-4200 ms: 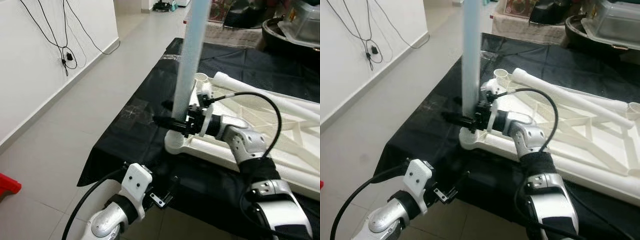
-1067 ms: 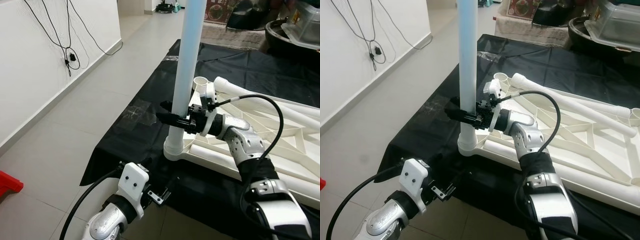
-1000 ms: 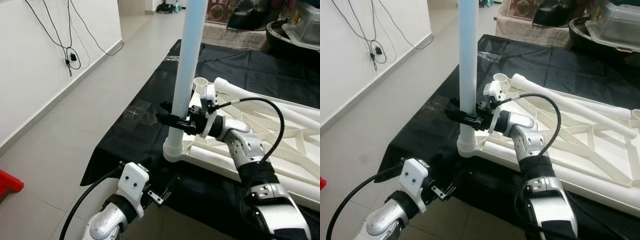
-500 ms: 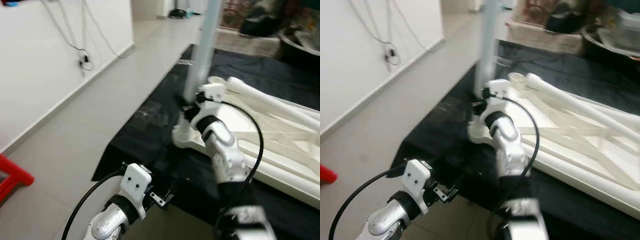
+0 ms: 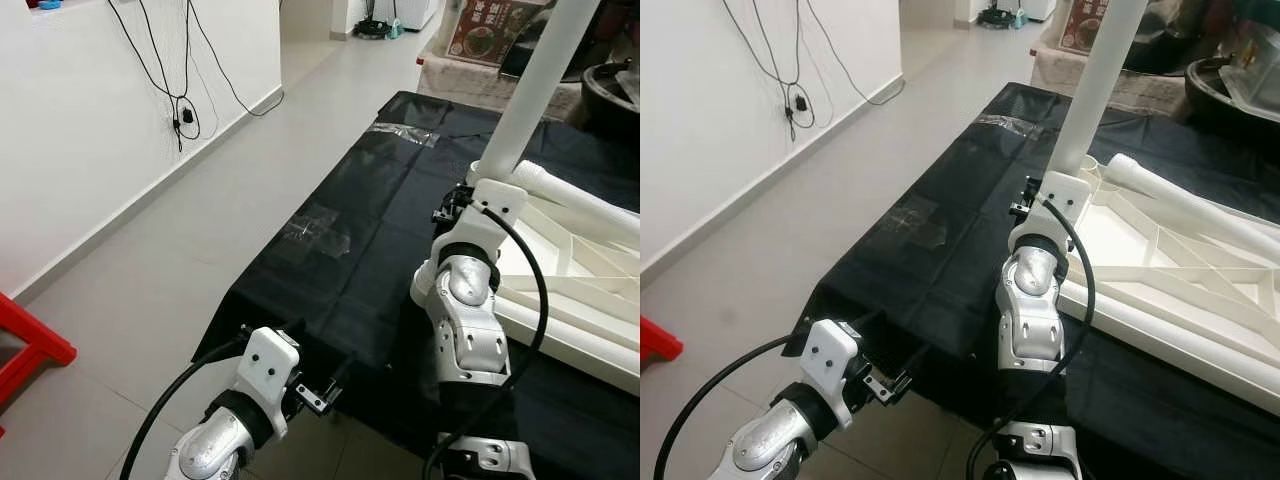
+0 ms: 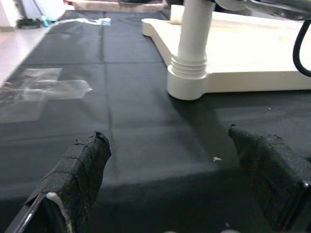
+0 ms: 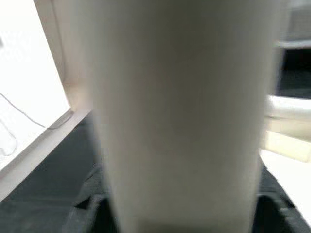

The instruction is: Building children table

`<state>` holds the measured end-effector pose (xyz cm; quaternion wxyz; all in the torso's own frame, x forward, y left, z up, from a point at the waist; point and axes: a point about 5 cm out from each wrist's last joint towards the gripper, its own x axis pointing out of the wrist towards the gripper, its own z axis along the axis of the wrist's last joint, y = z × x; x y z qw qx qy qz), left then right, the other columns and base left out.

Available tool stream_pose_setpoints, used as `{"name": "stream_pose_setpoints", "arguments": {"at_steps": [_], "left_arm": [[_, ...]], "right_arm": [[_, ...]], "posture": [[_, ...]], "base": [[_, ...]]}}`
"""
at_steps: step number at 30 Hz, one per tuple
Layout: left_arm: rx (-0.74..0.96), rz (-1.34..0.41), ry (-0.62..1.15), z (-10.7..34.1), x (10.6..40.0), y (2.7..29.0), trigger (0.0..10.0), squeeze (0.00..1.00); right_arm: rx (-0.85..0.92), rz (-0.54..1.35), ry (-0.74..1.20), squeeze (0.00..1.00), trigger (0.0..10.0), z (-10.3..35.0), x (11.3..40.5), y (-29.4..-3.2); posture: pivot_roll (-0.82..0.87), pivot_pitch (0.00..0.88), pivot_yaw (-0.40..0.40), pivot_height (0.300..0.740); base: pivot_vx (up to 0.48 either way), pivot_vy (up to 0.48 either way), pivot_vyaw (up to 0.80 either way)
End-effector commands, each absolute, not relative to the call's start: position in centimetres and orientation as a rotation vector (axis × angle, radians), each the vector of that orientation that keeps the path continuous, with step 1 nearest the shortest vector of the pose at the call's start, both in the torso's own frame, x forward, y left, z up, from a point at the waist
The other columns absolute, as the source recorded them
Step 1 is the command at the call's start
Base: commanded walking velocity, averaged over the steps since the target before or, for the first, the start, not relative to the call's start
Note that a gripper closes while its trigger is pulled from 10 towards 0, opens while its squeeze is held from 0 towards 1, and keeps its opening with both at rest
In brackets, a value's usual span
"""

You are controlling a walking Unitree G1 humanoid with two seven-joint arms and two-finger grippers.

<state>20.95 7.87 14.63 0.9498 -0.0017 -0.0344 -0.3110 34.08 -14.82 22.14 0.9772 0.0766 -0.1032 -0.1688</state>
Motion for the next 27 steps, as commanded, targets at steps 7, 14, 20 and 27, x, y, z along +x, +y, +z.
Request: {"name": "stream_pose_setpoints", "arguments": {"at_steps": [7, 14, 20, 27], "left_arm": [[-0.008, -0.643, -0.049, 14.1, 21.0, 7.8, 10.0, 0.0], [-0.008, -0.643, -0.048, 14.0, 21.1, 7.8, 10.0, 0.0], [-0.006, -0.642, -0.048, 14.0, 21.3, 7.7, 10.0, 0.0], [-0.007, -0.647, -0.047, 14.0, 21.3, 7.6, 10.0, 0.0]], "right_arm": [[0.093, -0.349, -0.007, 0.04, 10.0, 18.9, 34.9, -13.9], [0.124, -0.086, -0.159, 0.0, 10.0, 21.1, 35.9, -15.1], [0.253, 0.348, -0.159, 0.0, 10.0, 22.3, 36.6, -13.9], [0.252, 0.948, -0.077, 0.0, 10.0, 22.3, 35.9, -12.3]], "posture": [[0.11, 0.13, -0.032, 0.74], [0.1, 0.132, -0.031, 0.74], [0.11, 0.133, -0.032, 0.74], [0.11, 0.134, -0.034, 0.74]], "base": [[0.0, 0.0, 0.0], [0.0, 0.0, 0.0], [0.0, 0.0, 0.0], [0.0, 0.0, 0.0]]}}
